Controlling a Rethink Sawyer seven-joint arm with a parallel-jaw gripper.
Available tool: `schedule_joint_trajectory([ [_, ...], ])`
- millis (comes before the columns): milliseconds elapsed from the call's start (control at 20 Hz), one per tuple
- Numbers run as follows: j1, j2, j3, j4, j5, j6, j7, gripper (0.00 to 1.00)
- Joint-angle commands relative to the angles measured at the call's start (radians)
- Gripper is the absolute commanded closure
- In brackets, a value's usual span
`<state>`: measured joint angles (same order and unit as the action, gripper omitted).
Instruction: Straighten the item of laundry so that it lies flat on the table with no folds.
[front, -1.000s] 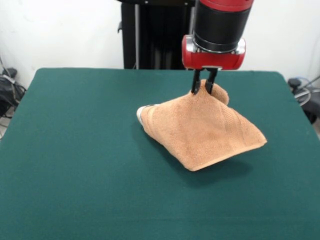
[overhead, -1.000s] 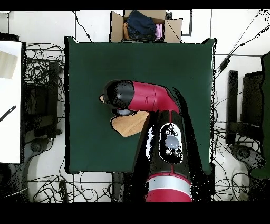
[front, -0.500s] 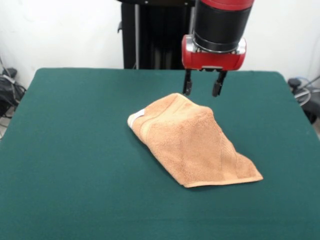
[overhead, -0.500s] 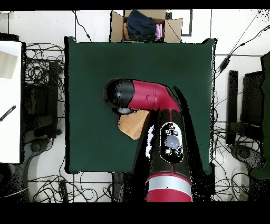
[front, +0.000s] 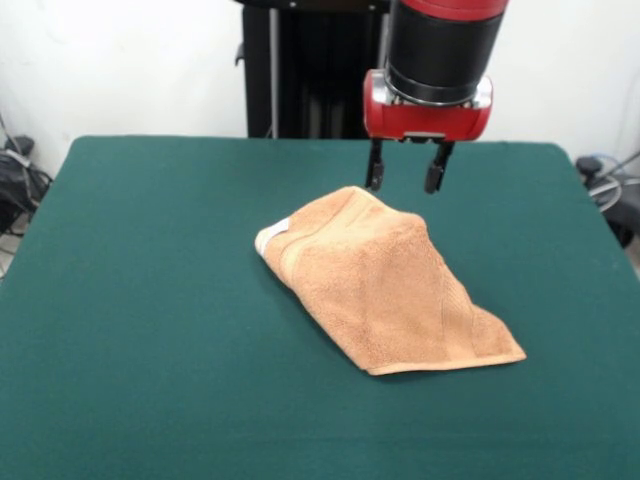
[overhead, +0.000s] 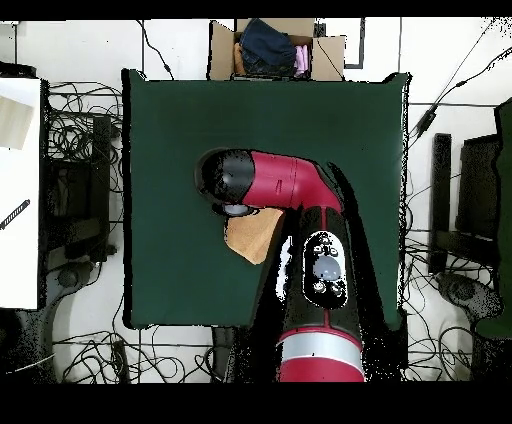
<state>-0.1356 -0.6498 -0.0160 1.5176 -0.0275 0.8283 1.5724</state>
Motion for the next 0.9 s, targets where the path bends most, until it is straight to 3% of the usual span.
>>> schedule_joint_trajectory([
  [50,0.006,0.016,0.005,0.028,-0.025,-0.044,0.15,0.0],
  [900,0.007,0.033,0.004,0.013,-0.031,-0.043,0.148,0.0],
])
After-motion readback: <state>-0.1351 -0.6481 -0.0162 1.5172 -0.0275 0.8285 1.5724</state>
